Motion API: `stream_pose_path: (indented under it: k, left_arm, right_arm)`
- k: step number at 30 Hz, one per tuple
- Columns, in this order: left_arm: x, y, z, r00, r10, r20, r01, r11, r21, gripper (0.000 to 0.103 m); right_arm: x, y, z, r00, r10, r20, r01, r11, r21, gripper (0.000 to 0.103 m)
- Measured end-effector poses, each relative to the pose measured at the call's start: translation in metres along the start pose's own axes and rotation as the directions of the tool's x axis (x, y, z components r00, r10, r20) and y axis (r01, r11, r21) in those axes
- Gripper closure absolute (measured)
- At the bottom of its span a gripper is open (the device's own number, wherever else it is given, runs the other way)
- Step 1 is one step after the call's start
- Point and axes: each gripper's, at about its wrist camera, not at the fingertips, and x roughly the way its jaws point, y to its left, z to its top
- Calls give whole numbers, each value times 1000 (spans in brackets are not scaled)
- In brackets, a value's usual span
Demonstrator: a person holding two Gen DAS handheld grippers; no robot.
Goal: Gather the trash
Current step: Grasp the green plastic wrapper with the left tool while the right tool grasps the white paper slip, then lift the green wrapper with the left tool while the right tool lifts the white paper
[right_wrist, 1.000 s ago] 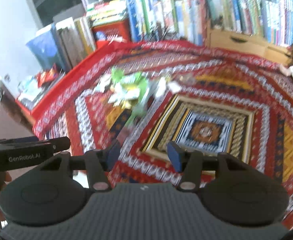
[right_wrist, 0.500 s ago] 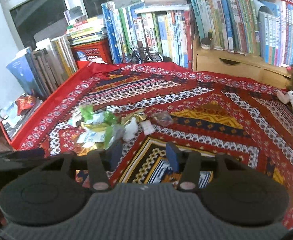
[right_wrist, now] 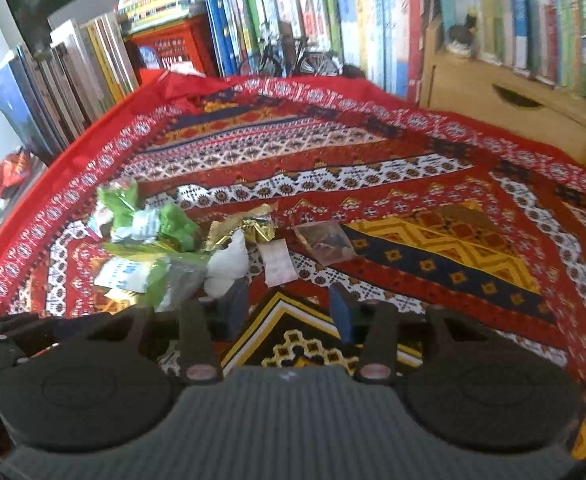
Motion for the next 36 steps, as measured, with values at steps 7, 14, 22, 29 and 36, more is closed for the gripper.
stream_pose_path:
  k: [7, 14, 22, 29, 36]
  left_arm:
    - [17, -2, 3, 1000, 16, 2, -16, 1000, 0, 61]
    - [21, -5, 10, 1000, -8, 6, 8, 1000, 5, 60]
    - [29, -7, 12, 1000, -11, -10, 11, 1000, -11, 58]
    - [29, -2, 15, 999, -27, -23, 25, 998, -51, 77]
    - [19, -3, 16, 999, -38, -14, 37, 997, -67, 85]
  right_arm:
    - [37, 0, 12, 999, 15, -45, -16, 1000, -26, 49]
    - [60, 3, 17, 997, 25, -79, -29, 998, -50, 49]
    - [78, 5, 20, 995, 16, -95, -23, 997, -78, 56]
    - [79, 8, 20, 995, 27, -99, -37, 995, -93, 73]
    - [71, 7, 17, 994, 44, -100, -50, 997, -66, 74]
